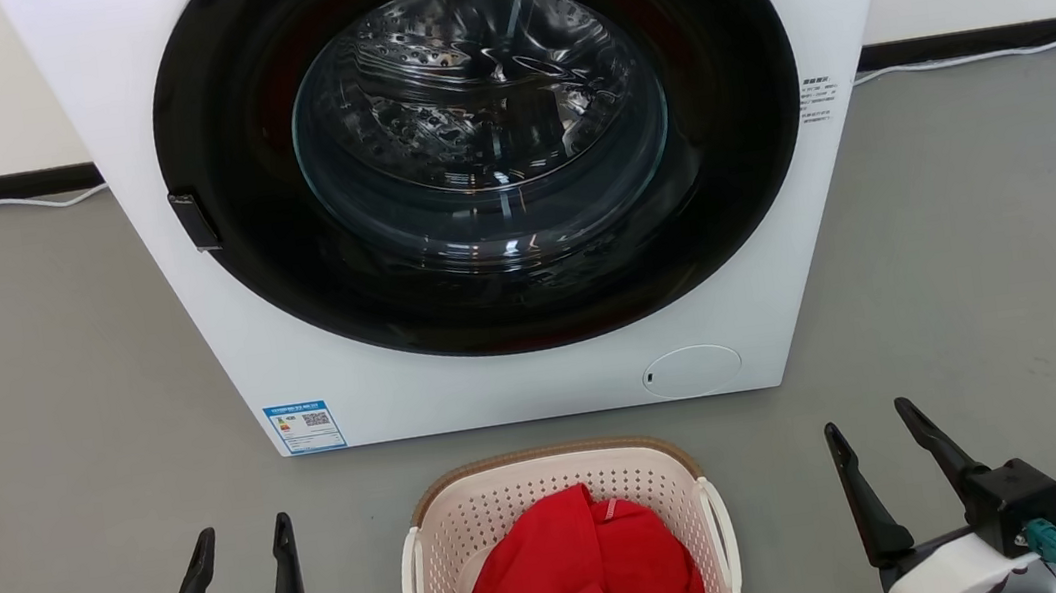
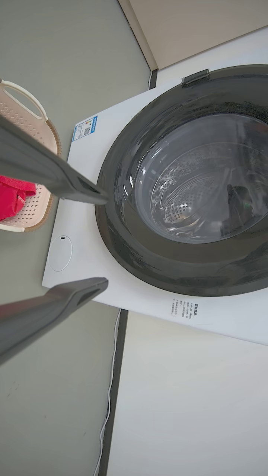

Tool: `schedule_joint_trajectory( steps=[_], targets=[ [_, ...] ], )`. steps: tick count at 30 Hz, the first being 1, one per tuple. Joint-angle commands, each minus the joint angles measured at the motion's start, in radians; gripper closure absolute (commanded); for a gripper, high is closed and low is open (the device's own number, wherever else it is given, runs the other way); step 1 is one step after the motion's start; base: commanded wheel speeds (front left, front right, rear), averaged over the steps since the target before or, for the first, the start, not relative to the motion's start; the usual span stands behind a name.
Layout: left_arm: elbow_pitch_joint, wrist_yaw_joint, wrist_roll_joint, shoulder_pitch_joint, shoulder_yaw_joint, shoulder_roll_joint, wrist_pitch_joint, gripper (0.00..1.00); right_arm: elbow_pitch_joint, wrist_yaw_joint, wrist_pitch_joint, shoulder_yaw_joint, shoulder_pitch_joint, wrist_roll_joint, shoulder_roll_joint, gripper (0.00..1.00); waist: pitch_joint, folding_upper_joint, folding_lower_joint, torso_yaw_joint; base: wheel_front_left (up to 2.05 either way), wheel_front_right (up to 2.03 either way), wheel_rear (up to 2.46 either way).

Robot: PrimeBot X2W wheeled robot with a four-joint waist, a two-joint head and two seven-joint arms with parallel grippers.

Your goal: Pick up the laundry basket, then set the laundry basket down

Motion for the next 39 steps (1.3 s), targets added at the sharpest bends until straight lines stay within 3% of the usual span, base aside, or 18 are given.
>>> schedule_joint_trajectory(
  steps=[1,21,39],
  targets=[
    [-0.023,0.004,0.018,-0.023,0.026,0.014,-0.013,0.0,-0.021,0.006,-0.015,0.025,-0.038,-0.021,-0.004,0.0,0.001,0.0,0.0,0.001,0.0,0.0,0.0],
    [-0.024,0.018,-0.001,-0.021,0.017,0.014,-0.013,0.0,-0.02,0.006,-0.015,-0.003,-0.041,-0.028,0.004,0.0,0.021,0.0,0.0,0.003,0.0,0.0,0.0],
    [0.017,0.019,-0.037,-0.151,-0.011,0.014,-0.013,0.0,0.073,0.006,-0.015,-0.057,-0.185,-0.033,0.022,0.0,0.254,0.0,0.0,0.004,0.0,0.0,0.0]
  ],
)
